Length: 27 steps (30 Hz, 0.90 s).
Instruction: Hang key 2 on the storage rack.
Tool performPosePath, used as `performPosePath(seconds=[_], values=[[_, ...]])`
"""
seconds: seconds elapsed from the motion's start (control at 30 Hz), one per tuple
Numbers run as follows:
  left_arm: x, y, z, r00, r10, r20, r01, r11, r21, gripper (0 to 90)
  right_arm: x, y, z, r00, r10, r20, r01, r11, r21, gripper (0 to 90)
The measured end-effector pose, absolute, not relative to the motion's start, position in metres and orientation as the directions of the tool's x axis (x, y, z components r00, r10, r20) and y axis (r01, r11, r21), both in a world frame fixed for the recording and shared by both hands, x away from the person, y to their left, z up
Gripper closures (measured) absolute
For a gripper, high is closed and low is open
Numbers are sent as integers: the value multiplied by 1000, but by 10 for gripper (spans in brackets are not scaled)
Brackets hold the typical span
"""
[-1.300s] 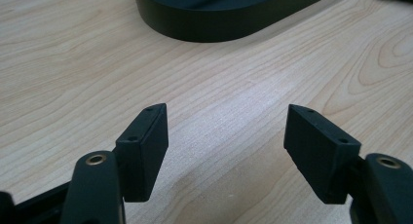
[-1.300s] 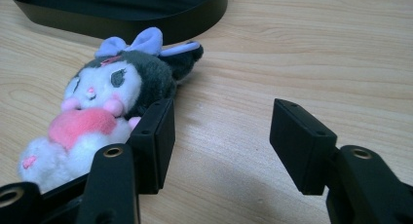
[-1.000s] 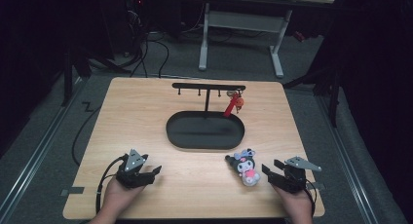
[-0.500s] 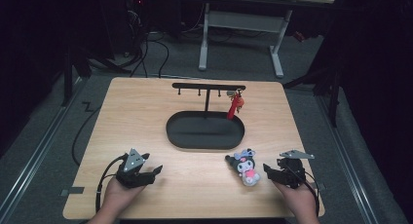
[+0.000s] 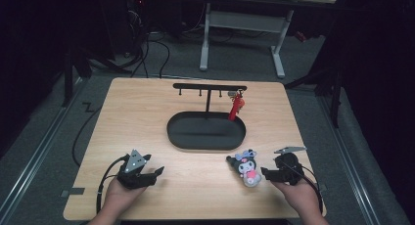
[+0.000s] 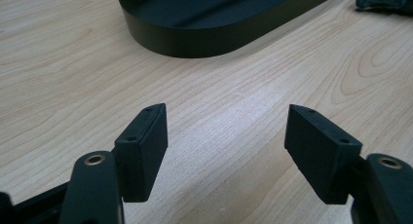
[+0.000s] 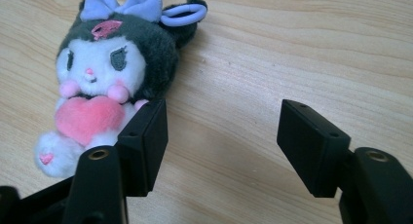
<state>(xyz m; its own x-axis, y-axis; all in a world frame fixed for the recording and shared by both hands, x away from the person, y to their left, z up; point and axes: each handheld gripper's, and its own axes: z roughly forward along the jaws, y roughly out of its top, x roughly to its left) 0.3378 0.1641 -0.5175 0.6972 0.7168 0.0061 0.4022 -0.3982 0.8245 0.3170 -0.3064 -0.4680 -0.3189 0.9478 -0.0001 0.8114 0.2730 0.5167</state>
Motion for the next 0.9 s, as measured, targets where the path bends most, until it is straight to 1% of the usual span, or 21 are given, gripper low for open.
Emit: performPosePath(seconds=[0.33, 0.4, 0.5, 0.57, 0.6, 0.67, 0.77, 0.8, 0.83, 0.9], values=[[339, 165, -518, 705, 709, -6, 403, -393, 826, 326, 332, -303, -459, -324, 946, 17, 840, 280, 464, 353], [337, 165, -517, 711, 703, 5, 392, -402, 827, 326, 335, -302, -459, -315, 949, 32, 863, 272, 426, 352], [336, 165, -514, 711, 703, 17, 381, -406, 831, 327, 337, -301, -459, -317, 948, 27, 883, 285, 372, 354], [337, 164, -514, 711, 703, 15, 382, -404, 831, 327, 338, -301, -459, -318, 948, 32, 888, 286, 360, 355], [337, 164, -516, 712, 702, 14, 387, -409, 827, 327, 338, -299, -456, -328, 944, 42, 894, 296, 335, 354], [337, 164, -517, 715, 699, 12, 390, -412, 823, 327, 338, -298, -454, -335, 942, 36, 895, 306, 324, 355], [337, 166, -517, 710, 704, 8, 396, -409, 822, 327, 337, -290, -444, -387, 922, 18, 890, 368, 267, 346], [337, 166, -517, 710, 704, 8, 396, -409, 822, 327, 337, -290, -444, -387, 922, 18, 890, 368, 267, 346], [337, 167, -518, 708, 706, 4, 399, -405, 823, 327, 336, -286, -439, -400, 917, -4, 890, 389, 238, 344], [336, 168, -520, 707, 707, 6, 406, -413, 815, 328, 334, -282, -436, -415, 910, -15, 886, 407, 223, 340]])
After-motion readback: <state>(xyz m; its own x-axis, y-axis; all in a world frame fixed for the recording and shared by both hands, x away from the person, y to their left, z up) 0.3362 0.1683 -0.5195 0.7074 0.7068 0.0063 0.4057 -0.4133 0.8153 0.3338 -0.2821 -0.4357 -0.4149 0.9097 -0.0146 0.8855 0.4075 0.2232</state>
